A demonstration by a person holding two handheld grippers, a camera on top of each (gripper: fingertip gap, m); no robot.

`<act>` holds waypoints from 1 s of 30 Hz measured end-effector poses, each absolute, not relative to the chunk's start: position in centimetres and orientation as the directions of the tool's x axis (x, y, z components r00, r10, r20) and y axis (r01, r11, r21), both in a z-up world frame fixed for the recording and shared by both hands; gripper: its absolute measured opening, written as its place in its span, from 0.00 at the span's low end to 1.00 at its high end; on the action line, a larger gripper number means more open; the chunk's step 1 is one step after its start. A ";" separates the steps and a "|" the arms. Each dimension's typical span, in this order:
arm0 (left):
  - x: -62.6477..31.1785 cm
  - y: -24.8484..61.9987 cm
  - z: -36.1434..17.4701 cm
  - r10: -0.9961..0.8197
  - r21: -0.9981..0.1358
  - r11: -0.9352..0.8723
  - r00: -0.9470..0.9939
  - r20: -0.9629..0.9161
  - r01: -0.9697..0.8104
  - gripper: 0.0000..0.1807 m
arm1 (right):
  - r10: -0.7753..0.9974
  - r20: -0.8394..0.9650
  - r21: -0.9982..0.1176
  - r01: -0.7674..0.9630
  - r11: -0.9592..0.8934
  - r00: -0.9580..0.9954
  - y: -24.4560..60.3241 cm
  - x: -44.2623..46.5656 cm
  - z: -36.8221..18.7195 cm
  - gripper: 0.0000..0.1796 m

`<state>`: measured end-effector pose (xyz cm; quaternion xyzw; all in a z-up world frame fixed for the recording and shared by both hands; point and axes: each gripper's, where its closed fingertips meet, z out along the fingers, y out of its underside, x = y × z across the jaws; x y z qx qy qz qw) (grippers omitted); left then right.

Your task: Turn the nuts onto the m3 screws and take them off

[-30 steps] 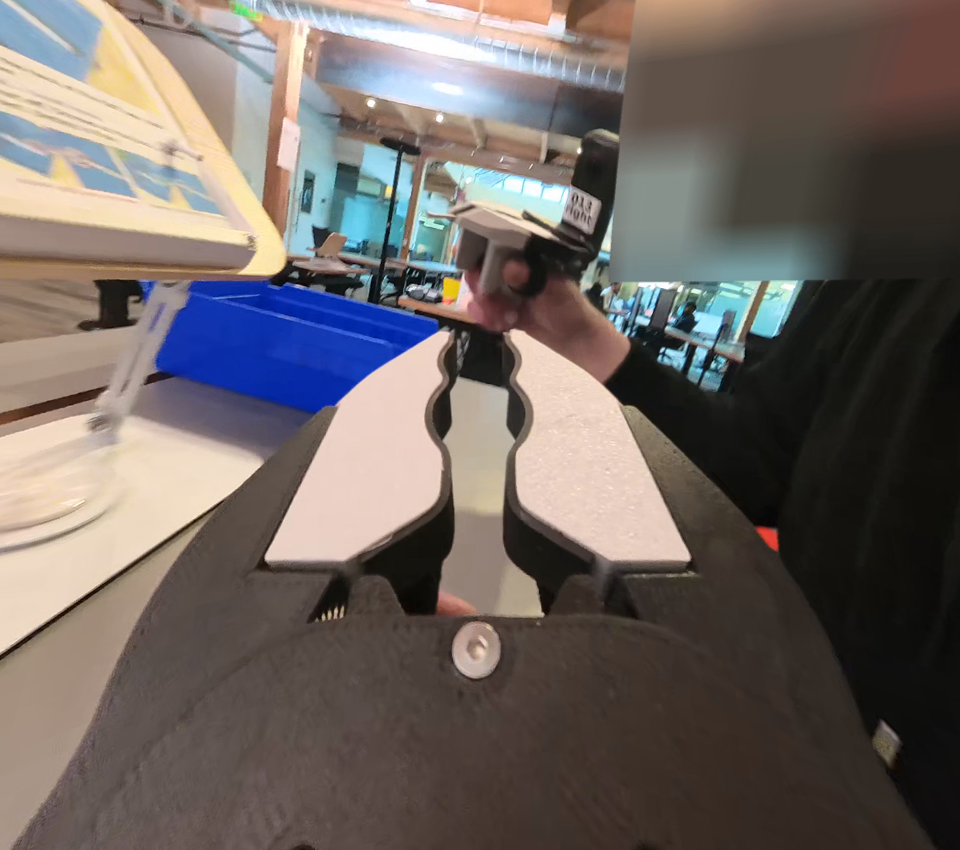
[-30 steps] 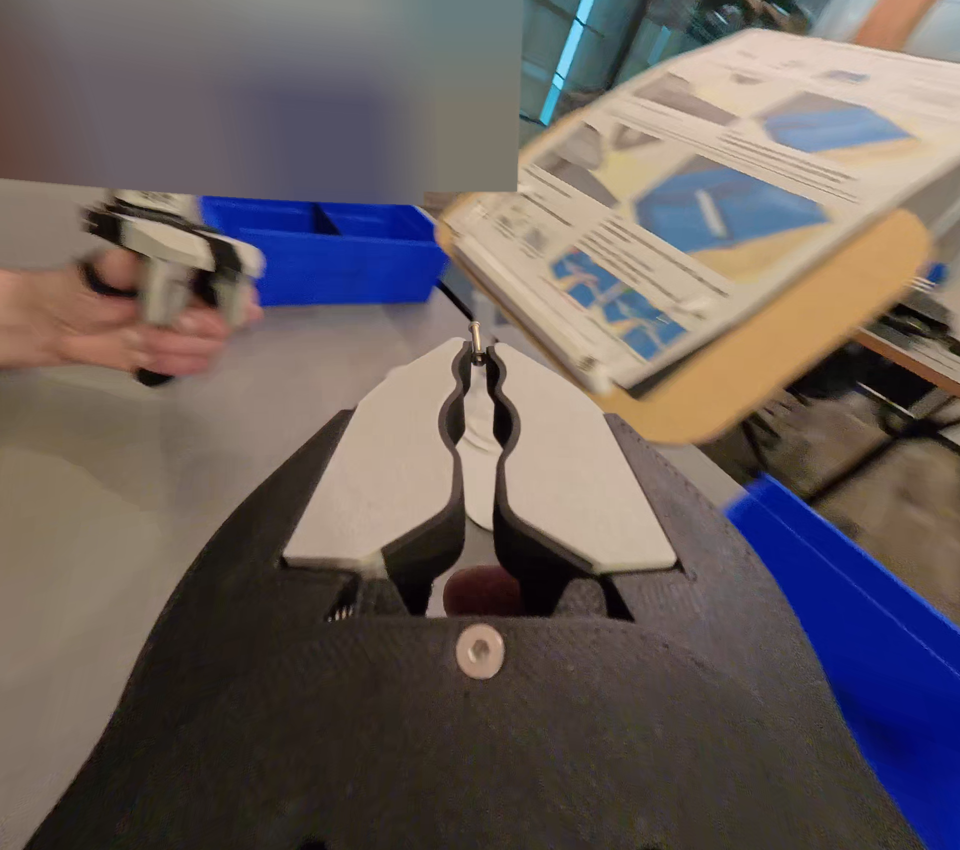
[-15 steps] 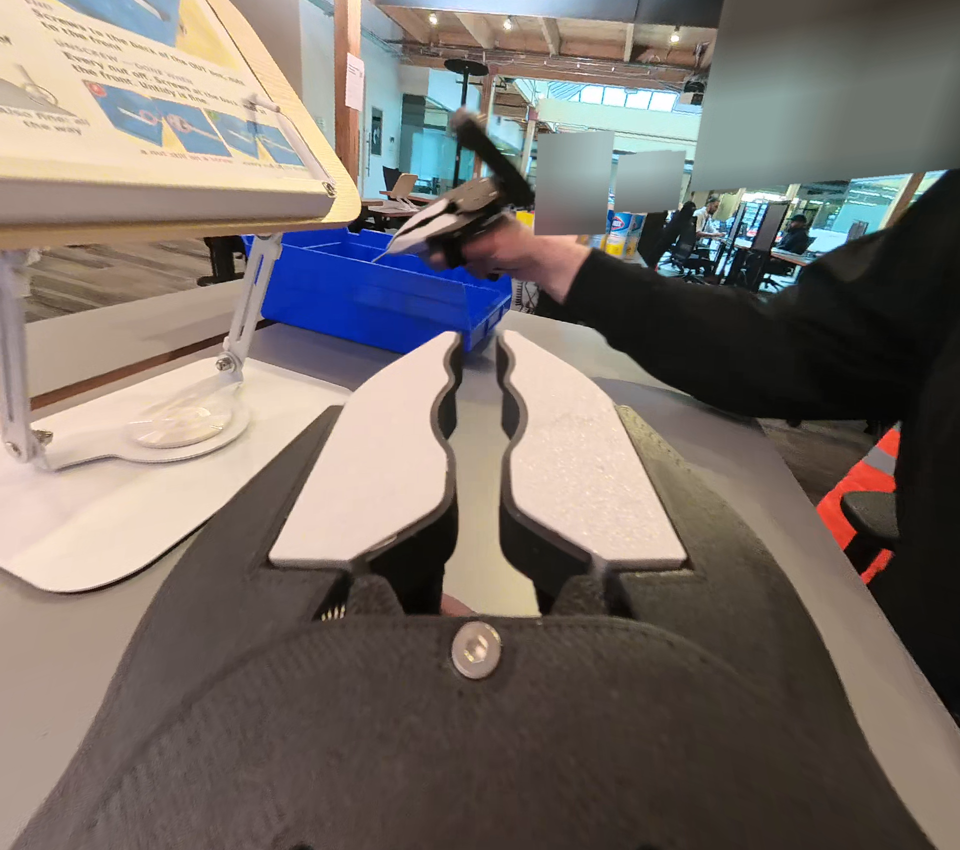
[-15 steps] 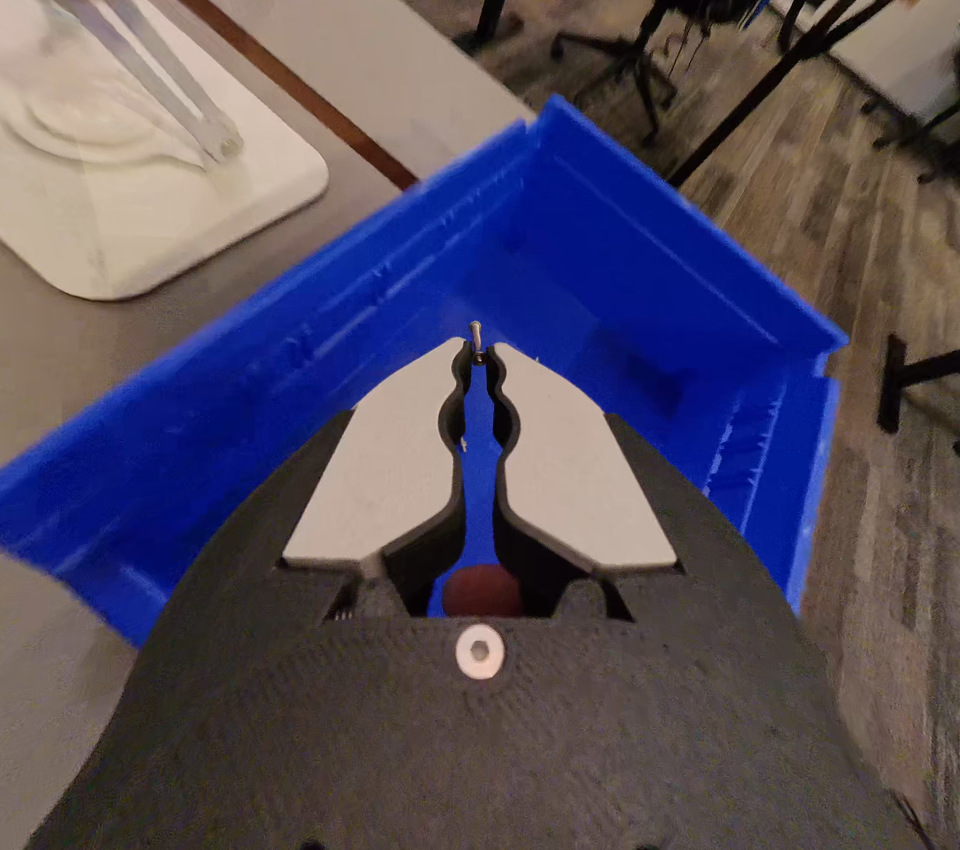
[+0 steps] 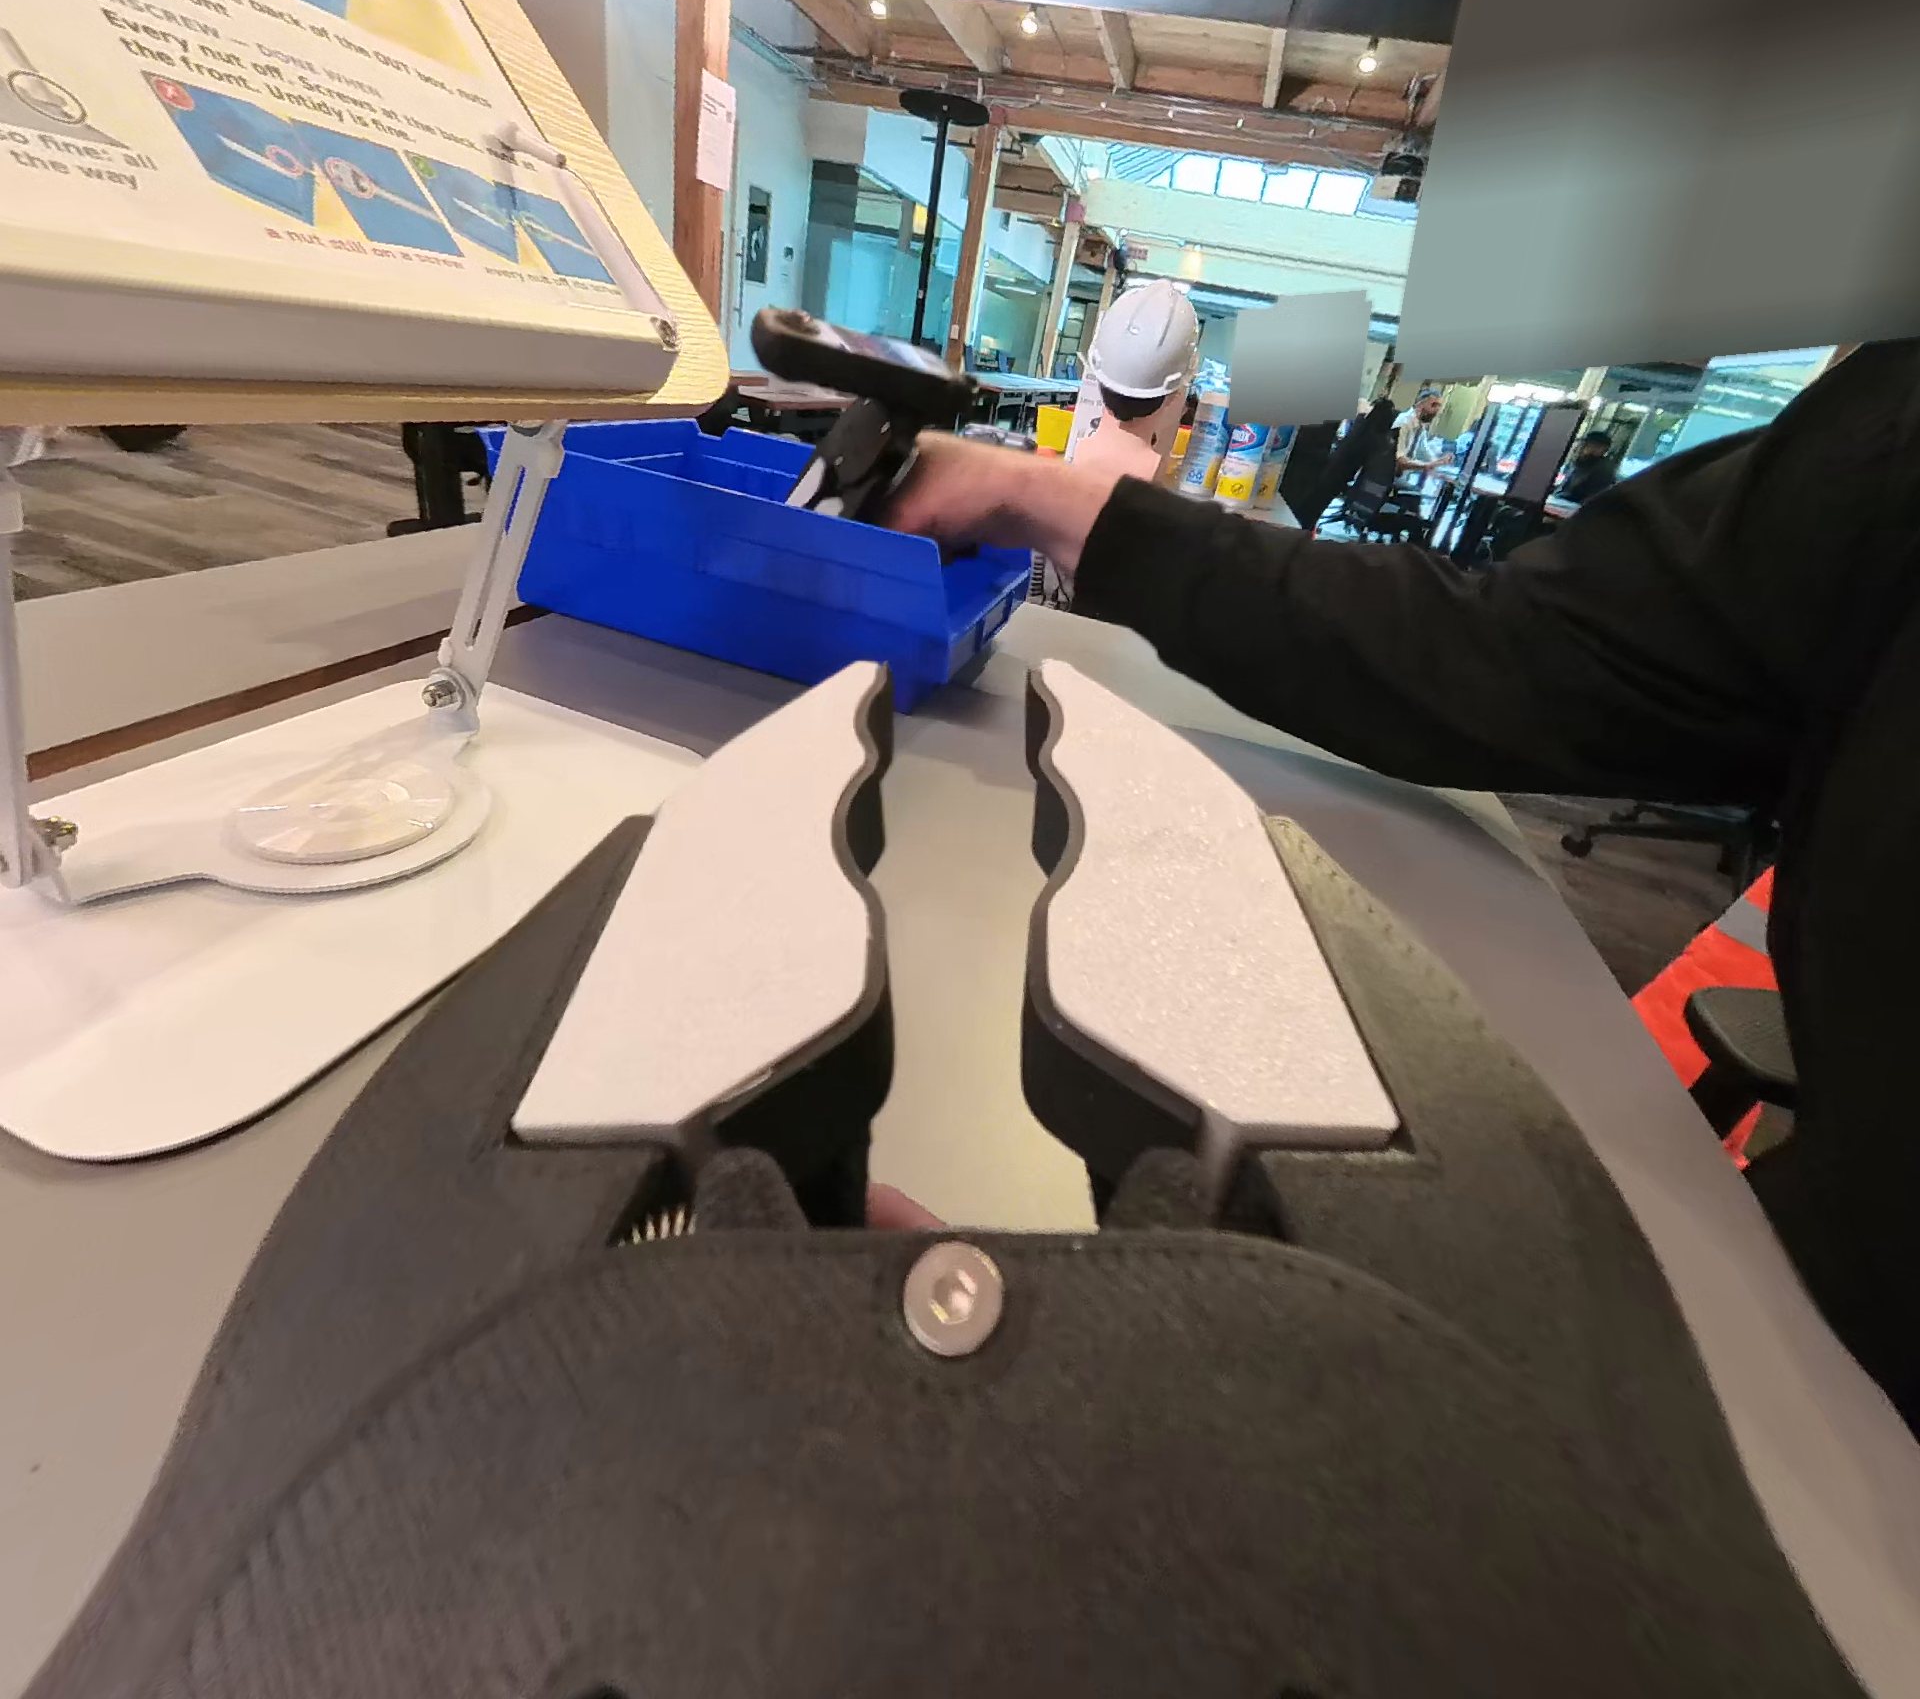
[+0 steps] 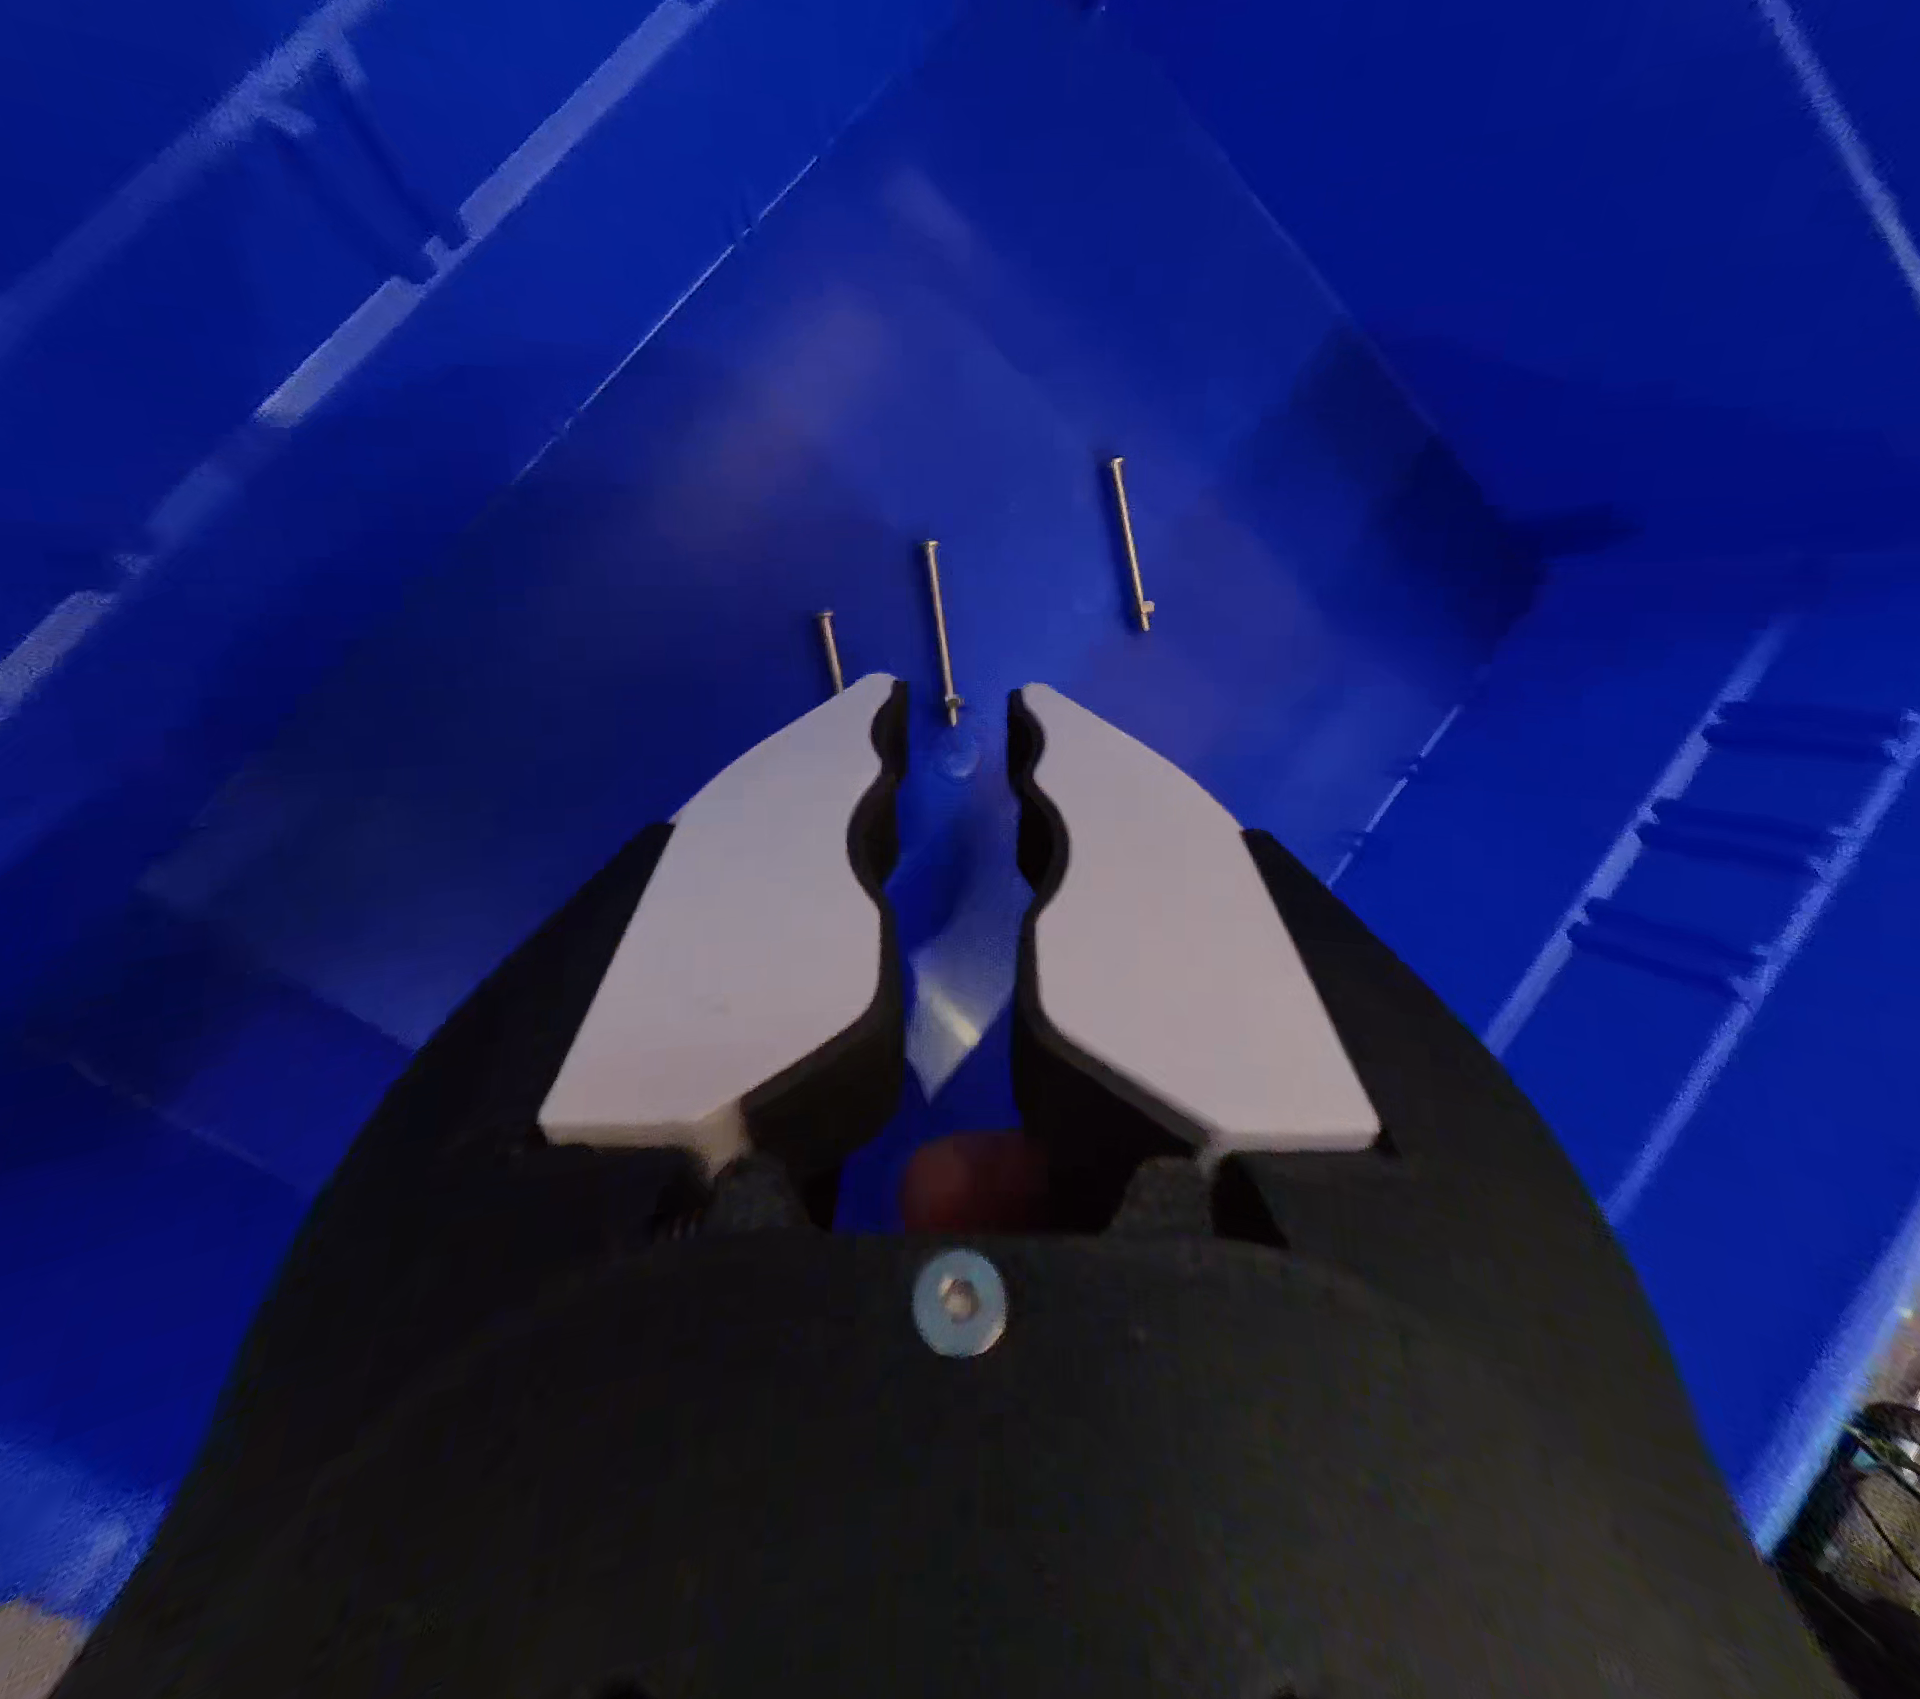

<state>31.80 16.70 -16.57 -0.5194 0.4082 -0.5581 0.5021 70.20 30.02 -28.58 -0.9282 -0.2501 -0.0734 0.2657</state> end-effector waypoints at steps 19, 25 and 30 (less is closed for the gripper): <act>32.4 15.4 -16.3 -0.993 -0.986 -0.119 0.008 0.121 0.115 0.01 | 0.322 0.432 -0.788 0.526 -0.319 0.842 20.1 61.2 -12.2 0.00; 33.1 14.6 -16.8 -0.997 -0.994 -0.075 0.012 0.076 0.075 0.00 | 0.523 0.421 -0.834 0.543 -0.097 0.741 16.5 50.7 -12.0 0.00; 33.4 14.2 -16.7 -0.999 -0.997 -0.048 0.023 0.050 0.065 0.09 | 0.699 0.386 -0.827 0.561 -0.026 0.602 15.0 42.2 -15.9 0.00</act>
